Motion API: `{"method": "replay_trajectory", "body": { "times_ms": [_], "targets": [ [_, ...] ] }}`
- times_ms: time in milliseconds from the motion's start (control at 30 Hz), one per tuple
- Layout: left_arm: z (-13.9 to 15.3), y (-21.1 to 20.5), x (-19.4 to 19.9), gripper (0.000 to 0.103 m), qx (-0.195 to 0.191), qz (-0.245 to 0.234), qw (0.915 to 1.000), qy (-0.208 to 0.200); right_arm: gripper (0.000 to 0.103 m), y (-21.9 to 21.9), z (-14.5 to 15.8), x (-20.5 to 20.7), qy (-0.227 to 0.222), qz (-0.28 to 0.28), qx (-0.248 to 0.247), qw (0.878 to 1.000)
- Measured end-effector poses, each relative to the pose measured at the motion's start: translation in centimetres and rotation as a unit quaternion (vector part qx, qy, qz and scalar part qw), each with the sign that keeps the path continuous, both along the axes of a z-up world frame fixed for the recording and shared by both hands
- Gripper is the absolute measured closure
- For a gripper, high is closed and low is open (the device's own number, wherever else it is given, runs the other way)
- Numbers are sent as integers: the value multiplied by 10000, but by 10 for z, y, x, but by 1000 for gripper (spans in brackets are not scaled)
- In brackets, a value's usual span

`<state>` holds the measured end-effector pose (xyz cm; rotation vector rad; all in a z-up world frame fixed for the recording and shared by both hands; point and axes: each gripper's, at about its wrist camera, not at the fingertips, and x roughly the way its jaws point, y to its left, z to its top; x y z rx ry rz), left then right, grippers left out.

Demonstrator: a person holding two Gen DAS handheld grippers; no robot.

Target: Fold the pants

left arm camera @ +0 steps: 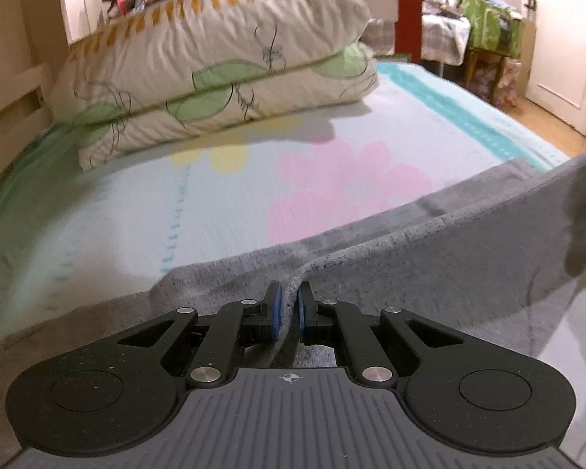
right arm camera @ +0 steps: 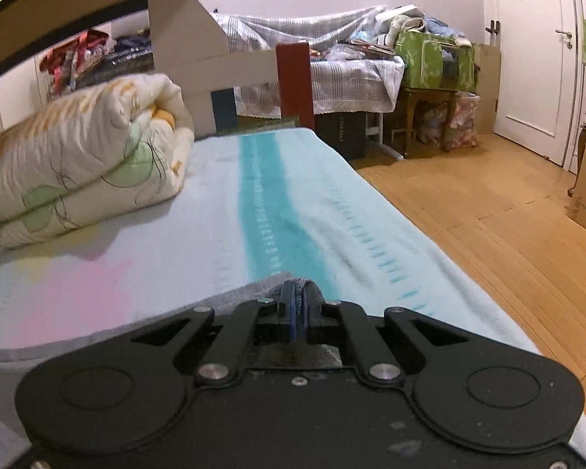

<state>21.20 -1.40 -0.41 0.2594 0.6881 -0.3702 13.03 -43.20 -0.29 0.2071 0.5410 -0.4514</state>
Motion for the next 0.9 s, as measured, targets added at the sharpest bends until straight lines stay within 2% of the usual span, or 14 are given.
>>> {"method": "replay_trajectory", "body": {
  "times_ms": [100, 200, 367, 467, 600, 767, 900],
  "targets": [
    [11, 4, -8, 95, -14, -113, 9999, -107, 99, 0, 2, -7, -17, 66, 55, 10000],
    [16, 7, 5, 95, -56, -164, 9998, 20, 99, -2, 1, 6, 47, 132, -51, 9999],
    [0, 1, 48, 94, 251, -133, 9993, 237, 98, -19, -13, 65, 289, 158, 240, 9992],
    [-18, -2, 76, 95, 346, -86, 9977, 571, 99, -36, -33, 110, 517, -13, 416, 9978],
    [-35, -7, 94, 95, 523, -75, 9958, 742, 99, -55, -57, 149, 789, -187, 493, 9955],
    [-47, -6, 97, 94, 577, -117, 9948, 825, 91, -63, -65, 143, 606, 274, 911, 9936],
    [-50, -6, 98, 94, 545, -67, 9945, 895, 83, -61, -81, 139, 843, 724, 785, 9907]
  ]
}}
